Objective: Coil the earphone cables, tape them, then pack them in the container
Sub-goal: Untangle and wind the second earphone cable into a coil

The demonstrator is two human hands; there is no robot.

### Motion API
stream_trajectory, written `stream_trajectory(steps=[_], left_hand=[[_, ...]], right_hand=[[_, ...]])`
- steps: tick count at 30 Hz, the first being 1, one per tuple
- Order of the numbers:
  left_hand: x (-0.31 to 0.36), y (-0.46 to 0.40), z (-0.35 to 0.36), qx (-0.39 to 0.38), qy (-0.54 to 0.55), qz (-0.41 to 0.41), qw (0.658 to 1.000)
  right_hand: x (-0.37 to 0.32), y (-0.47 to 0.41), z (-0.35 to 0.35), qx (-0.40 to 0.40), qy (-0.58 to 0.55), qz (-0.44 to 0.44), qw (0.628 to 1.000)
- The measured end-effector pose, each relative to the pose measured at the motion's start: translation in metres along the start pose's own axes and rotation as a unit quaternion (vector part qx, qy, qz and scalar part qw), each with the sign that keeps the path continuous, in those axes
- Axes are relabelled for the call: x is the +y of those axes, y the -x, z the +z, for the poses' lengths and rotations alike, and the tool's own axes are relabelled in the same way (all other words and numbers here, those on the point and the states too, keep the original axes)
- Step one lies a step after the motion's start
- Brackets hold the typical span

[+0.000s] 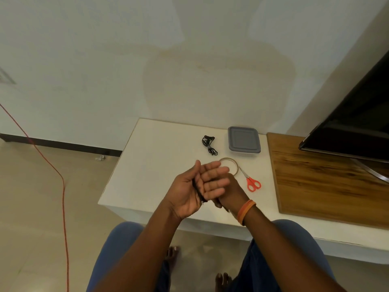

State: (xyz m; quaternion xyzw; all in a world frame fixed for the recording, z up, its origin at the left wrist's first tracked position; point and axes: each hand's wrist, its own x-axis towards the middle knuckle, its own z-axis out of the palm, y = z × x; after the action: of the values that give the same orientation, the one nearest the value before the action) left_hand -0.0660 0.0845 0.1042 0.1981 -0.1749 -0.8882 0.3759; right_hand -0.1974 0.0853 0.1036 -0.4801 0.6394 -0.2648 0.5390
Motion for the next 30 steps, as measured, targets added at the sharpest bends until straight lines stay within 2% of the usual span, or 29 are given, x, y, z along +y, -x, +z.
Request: stream_trajectory(steps=[2,5,8,13,17,19,21,24,26,28,30], left_hand=[[-0.001,-0.004,0.004,0.049,0.018,0.052,0.997],[0.006,-0.007,0.0,0.107,0.038,0.115,0.987],[0.012,-0.008,-0.011,0.169,0.033,0.156,0.973],[0.011,-0.012,-0.023,0.294,-0.017,0.209,0.933],[0.009,-0.014,-0.027,0.342,-0.152,0.195,0.907],[0.001,-0.015,-0.029,0.341,-0.283,0.174,0.879],[-0.008,-0.018,-0.033,0.318,-0.422,0.169,0.832],[-0.014,-0.02,-0.036,0.274,-0.537,0.128,0.787],[-0.017,-0.016,-0.032,0.228,-0.558,0.077,0.794],[-0.018,-0.01,-0.026,0.179,-0.529,-0.01,0.83],[-0.017,-0.006,-0.02,0.143,-0.496,-0.099,0.851]], right_hand=[[0.002,0.005,0.008,-0.011,0.022,0.017,1.0],[0.007,0.013,0.012,-0.065,-0.021,0.02,0.997],[0.01,0.013,0.015,-0.09,0.01,0.004,0.996],[0.012,0.014,0.018,-0.08,0.138,-0.054,0.986],[0.015,0.011,0.01,-0.041,0.278,-0.136,0.95],[0.015,0.01,0.002,-0.028,0.313,-0.156,0.936],[0.016,0.008,-0.005,-0.018,0.318,-0.175,0.932],[0.015,0.008,-0.012,-0.011,0.322,-0.219,0.921],[0.014,0.007,-0.016,-0.009,0.353,-0.246,0.903],[0.014,0.006,-0.021,-0.006,0.378,-0.273,0.884],[0.014,0.005,-0.025,0.005,0.366,-0.296,0.882]])
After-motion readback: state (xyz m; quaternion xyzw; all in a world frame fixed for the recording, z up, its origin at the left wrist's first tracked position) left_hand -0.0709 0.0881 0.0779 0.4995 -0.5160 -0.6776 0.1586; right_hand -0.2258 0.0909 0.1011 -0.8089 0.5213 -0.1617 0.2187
